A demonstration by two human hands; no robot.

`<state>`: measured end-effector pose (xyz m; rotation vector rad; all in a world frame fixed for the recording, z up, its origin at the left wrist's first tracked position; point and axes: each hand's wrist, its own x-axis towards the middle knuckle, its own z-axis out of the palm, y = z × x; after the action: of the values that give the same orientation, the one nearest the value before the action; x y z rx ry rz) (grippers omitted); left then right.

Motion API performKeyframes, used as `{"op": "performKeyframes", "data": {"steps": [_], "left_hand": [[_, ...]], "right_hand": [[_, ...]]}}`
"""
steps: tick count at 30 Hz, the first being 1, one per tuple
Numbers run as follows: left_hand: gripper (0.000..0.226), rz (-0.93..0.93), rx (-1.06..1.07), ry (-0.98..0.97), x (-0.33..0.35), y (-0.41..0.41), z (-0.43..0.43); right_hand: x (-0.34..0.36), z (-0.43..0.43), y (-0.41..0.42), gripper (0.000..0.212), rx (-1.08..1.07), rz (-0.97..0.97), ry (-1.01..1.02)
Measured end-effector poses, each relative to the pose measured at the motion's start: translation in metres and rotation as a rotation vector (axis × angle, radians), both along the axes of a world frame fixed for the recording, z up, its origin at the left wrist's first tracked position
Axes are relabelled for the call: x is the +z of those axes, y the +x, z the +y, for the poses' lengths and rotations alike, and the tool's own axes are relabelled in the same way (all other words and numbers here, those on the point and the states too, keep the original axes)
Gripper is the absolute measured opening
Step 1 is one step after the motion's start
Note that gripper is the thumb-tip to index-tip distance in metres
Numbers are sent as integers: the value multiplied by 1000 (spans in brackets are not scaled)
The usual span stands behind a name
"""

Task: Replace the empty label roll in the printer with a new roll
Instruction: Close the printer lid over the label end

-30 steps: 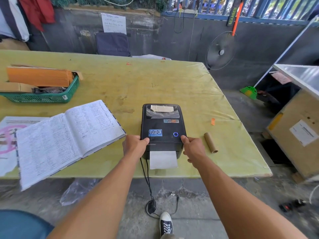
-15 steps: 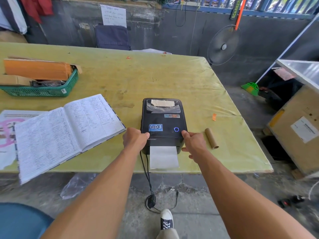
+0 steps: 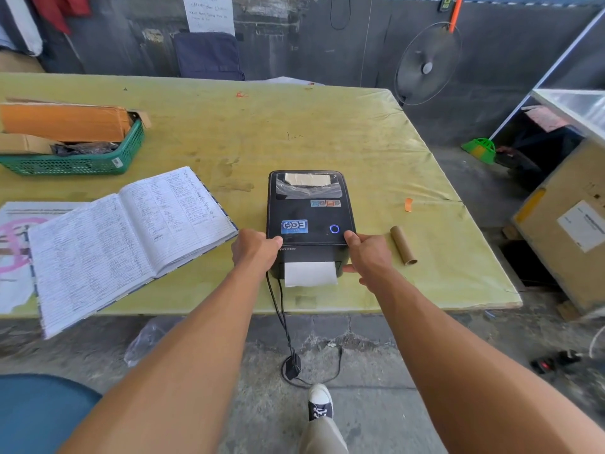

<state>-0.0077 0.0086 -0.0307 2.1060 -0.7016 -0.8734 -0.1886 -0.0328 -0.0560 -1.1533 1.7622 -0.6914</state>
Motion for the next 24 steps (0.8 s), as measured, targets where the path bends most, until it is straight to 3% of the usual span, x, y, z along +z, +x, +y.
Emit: {"op": "performKeyframes", "data": {"steps": [5, 8, 11, 13, 15, 21, 24], "left_hand": [[46, 5, -11, 11, 1, -1, -1], [15, 52, -11, -3, 4, -1, -1], [19, 63, -15, -1, 6, -1, -1], [45, 49, -8, 18, 5, -2, -1], [48, 20, -5, 28, 7, -3, -1], [46, -5, -9, 1, 3, -3, -3], [21, -49, -57, 2, 3, -4, -3]], "right_hand": [[2, 1, 0, 35, 15, 11, 4], [4, 0, 0, 36, 25, 26, 19], [7, 1, -1, 37, 33, 37, 29], [9, 2, -1, 38, 38, 36, 33], [10, 2, -1, 39, 39, 27, 35], [11, 3, -1, 40, 35, 34, 41], [10, 2, -1, 38, 40, 34, 32]]}}
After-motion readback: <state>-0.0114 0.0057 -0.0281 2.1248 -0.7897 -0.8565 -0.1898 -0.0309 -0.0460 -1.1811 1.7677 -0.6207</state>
